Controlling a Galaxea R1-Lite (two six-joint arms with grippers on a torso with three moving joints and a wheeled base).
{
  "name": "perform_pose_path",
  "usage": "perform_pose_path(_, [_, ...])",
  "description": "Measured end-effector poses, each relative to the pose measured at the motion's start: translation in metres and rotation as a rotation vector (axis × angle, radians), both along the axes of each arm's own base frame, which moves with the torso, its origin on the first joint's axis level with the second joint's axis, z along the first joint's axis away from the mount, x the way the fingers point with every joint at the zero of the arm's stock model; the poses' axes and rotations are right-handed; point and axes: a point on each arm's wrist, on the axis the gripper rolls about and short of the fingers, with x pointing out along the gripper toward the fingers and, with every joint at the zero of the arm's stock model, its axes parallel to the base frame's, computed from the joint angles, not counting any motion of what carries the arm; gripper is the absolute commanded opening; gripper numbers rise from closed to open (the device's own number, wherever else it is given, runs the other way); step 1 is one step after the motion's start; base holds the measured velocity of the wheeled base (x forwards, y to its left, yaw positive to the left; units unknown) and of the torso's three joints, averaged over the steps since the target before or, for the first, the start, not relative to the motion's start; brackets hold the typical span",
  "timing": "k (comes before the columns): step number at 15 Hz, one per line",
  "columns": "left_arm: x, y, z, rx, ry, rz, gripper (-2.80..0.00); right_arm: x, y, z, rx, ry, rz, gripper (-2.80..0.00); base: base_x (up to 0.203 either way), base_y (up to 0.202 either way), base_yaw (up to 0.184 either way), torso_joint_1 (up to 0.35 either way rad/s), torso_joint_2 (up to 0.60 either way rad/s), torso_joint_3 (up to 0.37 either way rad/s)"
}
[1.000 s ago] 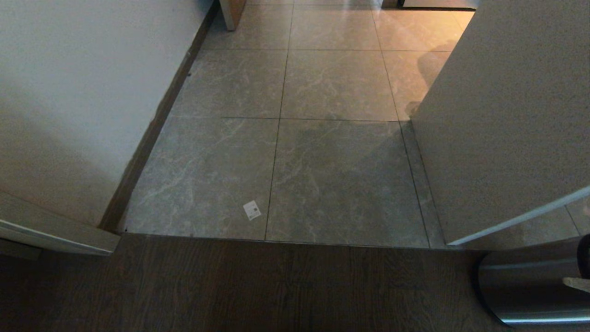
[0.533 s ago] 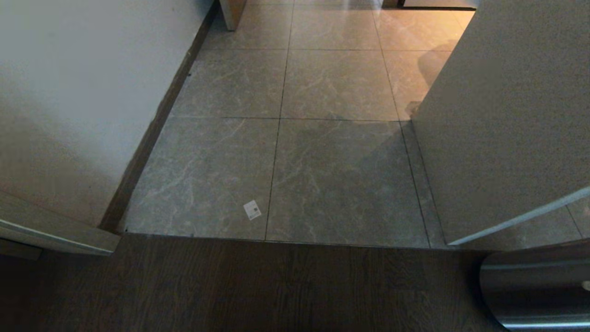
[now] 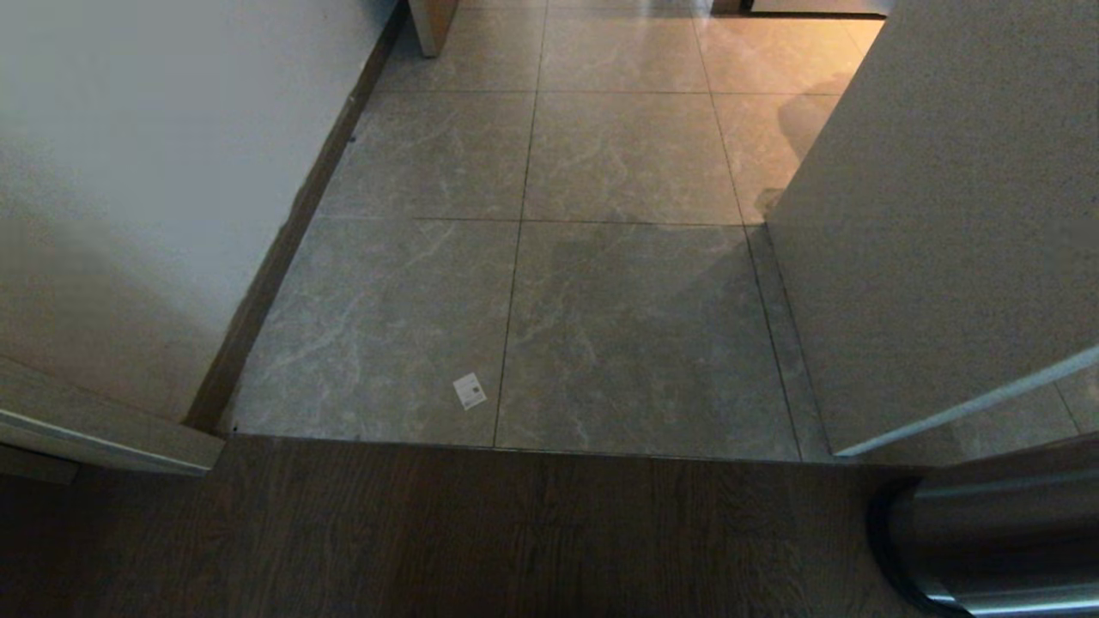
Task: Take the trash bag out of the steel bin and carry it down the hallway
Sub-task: Place the outer trash can on the ground
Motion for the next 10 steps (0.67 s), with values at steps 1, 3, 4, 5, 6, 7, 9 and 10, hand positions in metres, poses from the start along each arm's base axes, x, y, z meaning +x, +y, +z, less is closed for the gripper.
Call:
perform_pose_path(1, [0.000, 0.000, 0.000, 0.000, 0.000, 0.000, -2.80, -0.004, 0.002, 0.007, -0.013, -0.003, -0.003, -2.80, 0.000, 0.000, 0.000, 0.000, 0.00, 0.000])
perform_pose_path(3, [0.000, 0.000, 0.000, 0.000, 0.000, 0.000, -2.80, -0.013, 0.008, 0.022, -0.044, -0.006, 0.006, -2.80, 0.000, 0.000, 0.000, 0.000, 0.00, 0.000])
perform_pose_path(4, [0.000, 0.000, 0.000, 0.000, 0.000, 0.000, -2.80, -0.019, 0.011, 0.029, -0.064, -0.007, 0.011, -2.80, 0.000, 0.000, 0.000, 0.000, 0.00, 0.000])
perform_pose_path(5, [0.000, 0.000, 0.000, 0.000, 0.000, 0.000, -2.80, -0.025, 0.015, 0.037, -0.085, -0.007, 0.019, -2.80, 0.000, 0.000, 0.000, 0.000, 0.00, 0.000])
perform_pose_path(6, [0.000, 0.000, 0.000, 0.000, 0.000, 0.000, -2.80, -0.030, 0.019, 0.045, -0.106, -0.008, 0.024, -2.80, 0.000, 0.000, 0.000, 0.000, 0.00, 0.000])
perform_pose_path(7, [0.000, 0.000, 0.000, 0.000, 0.000, 0.000, -2.80, -0.036, 0.024, 0.054, -0.127, -0.009, 0.029, -2.80, 0.000, 0.000, 0.000, 0.000, 0.00, 0.000])
perform_pose_path(9, [0.000, 0.000, 0.000, 0.000, 0.000, 0.000, -2.80, -0.044, 0.034, 0.072, -0.148, -0.010, 0.031, -2.80, 0.000, 0.000, 0.000, 0.000, 0.00, 0.000])
perform_pose_path(10, [0.000, 0.000, 0.000, 0.000, 0.000, 0.000, -2.80, -0.048, 0.040, 0.081, -0.152, -0.010, 0.028, -2.80, 0.000, 0.000, 0.000, 0.000, 0.00, 0.000])
